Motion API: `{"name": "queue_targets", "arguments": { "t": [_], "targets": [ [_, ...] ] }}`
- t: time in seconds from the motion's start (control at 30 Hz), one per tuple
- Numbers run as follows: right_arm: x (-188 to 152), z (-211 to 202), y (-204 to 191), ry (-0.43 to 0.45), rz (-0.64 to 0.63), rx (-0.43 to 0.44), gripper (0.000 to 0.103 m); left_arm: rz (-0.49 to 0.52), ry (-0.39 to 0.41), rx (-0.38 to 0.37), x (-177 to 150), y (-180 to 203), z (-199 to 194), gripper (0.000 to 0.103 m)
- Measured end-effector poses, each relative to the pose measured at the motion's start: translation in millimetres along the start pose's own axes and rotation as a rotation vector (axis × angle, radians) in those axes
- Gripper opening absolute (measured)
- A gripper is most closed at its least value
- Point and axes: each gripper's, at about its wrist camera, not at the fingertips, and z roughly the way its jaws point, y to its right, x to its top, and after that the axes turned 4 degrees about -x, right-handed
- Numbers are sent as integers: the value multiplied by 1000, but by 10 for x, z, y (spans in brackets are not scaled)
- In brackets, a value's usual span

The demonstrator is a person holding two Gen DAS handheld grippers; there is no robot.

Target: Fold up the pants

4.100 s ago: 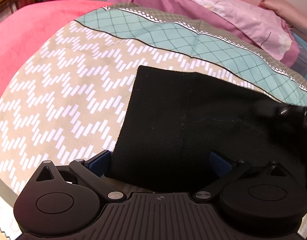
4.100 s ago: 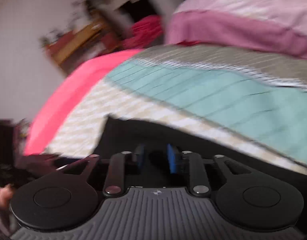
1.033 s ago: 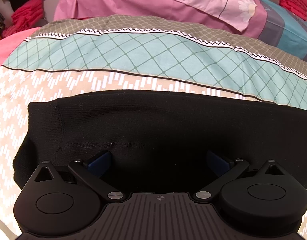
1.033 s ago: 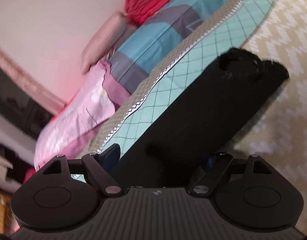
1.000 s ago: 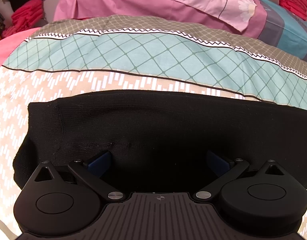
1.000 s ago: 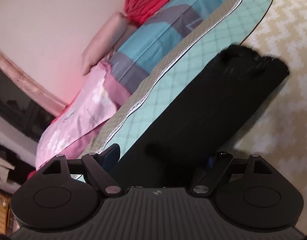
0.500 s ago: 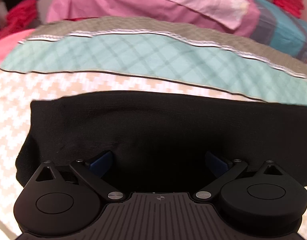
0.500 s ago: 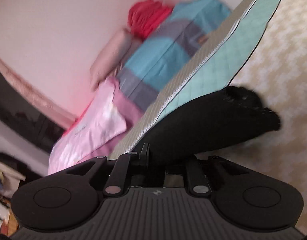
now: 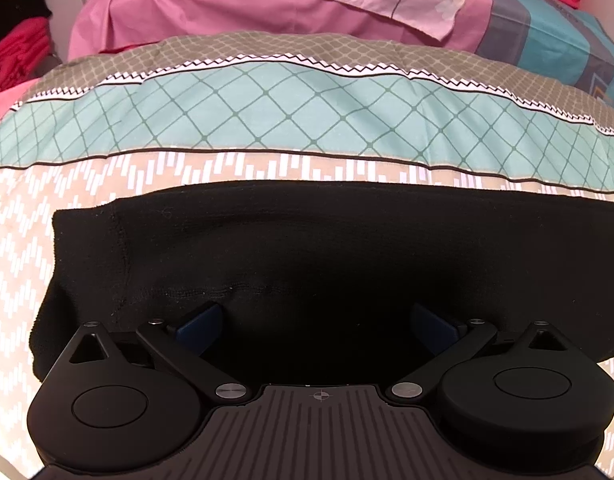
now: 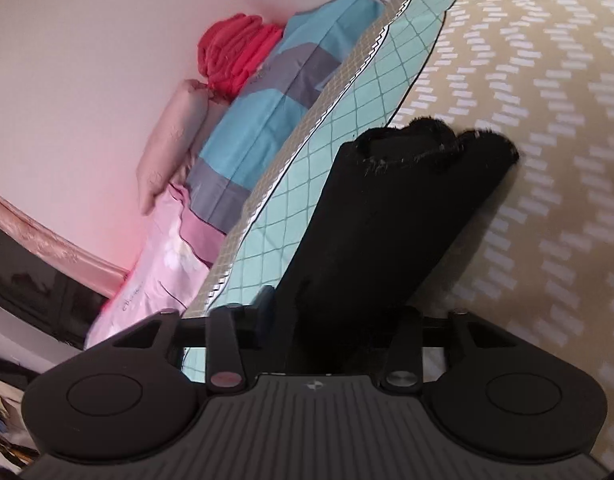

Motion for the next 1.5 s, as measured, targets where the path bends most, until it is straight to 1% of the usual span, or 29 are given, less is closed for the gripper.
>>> {"name": "queue_targets", "arguments": {
  "t": [0.1, 0.13, 0.17, 0.2, 0.23, 0.3, 0.33, 0.37, 0.4, 0.43, 0.47, 0.5, 0.53, 0.57, 0.6, 0.63, 0.67, 0.73, 0.77, 0.8, 0.83, 0.87, 0.93, 0.97, 1.1, 1.17, 1.23, 1.4, 1.5],
  "targets": [
    [62, -96, -76, 83, -58, 34, 20, 5, 0, 4, -9, 15, 7, 103],
    [53, -45, -58, 70, -52, 16, 20, 5, 1, 2, -12, 12, 7, 103],
    [47, 35, -39, 34, -44, -19, 20, 6, 1, 2, -12, 10, 9, 103],
    [42, 86, -25, 16, -49, -31, 20, 7, 1, 1, -12, 8, 11, 103],
    [46, 70, -28, 23, -43, -17, 21, 7, 0, 1, -11, 11, 14, 103],
    [41, 22, -14, 29, 11, 2, 30, 5, -3, 1, -5, 13, 12, 103],
    [13, -1, 1, 35, 29, 14, 40, 4, -2, 1, -4, 18, 12, 103],
    [-27, -13, 14, 33, 30, 34, 58, 6, -1, 1, -4, 18, 15, 103],
    [-75, -17, -4, 34, 4, 48, 63, 8, -1, 3, -4, 21, 20, 103],
    [-98, -10, -56, 26, -55, 34, 63, 9, -1, 5, -5, 29, 24, 103],
    [-94, -9, -107, 27, -120, 12, 59, 10, -1, 7, -3, 34, 27, 103],
    [-66, -4, -137, 34, -154, -25, 41, 9, -3, 8, 0, 35, 28, 103],
    [-11, 4, -121, 47, -137, -78, 28, 6, -6, 7, 7, 34, 27, 103],
    [52, 11, -36, 48, -71, -72, 24, 2, -7, 4, 13, 29, 22, 103],
    [91, 9, 39, 51, 12, -51, 24, -5, -8, 0, 18, 18, 10, 103],
    [99, -4, 71, 55, 53, -50, 24, -13, -7, -1, 22, 4, -8, 103],
    [93, -21, 60, 60, 50, -56, 28, -24, -7, -3, 26, -16, -34, 103],
    [57, -94, 25, 103, 23, -90, 46, -53, 2, -18, 25, -67, -109, 103],
    [39, -152, 35, 135, 30, -105, 65, -69, 10, -23, 17, -99, -152, 103],
    [31, -217, 61, 165, 55, -135, 77, -81, 18, -25, 4, -130, -195, 103],
    [15, -288, 93, 187, 89, -162, 79, -91, 25, -24, -12, -163, -239, 103],
    [-12, -353, 140, 192, 127, -155, 79, -99, 33, -21, -30, -194, -286, 103],
    [-102, -448, 256, 151, 193, -89, 79, -120, 51, -21, -73, -262, -374, 103],
    [-177, -496, 282, 130, 201, -53, 79, -133, 57, -21, -97, -297, -410, 103],
    [-488, -538, 209, 11, 110, 49, 79, -174, 58, -6, -175, -402, -441, 103],
    [-547, -510, 78, 31, 2, 29, 84, -191, 35, 10, -184, -433, -387, 103],
    [-500, -432, -3, 37, -27, 25, 86, -196, 17, 29, -186, -445, -346, 103],
    [-354, -293, -59, 31, 12, 25, 85, -141, -19, 184, -135, -320, -293, 103],
    [-409, -258, -166, 12, -57, 26, 85, -109, -13, 230, -102, -273, -275, 103]
  ]
}}
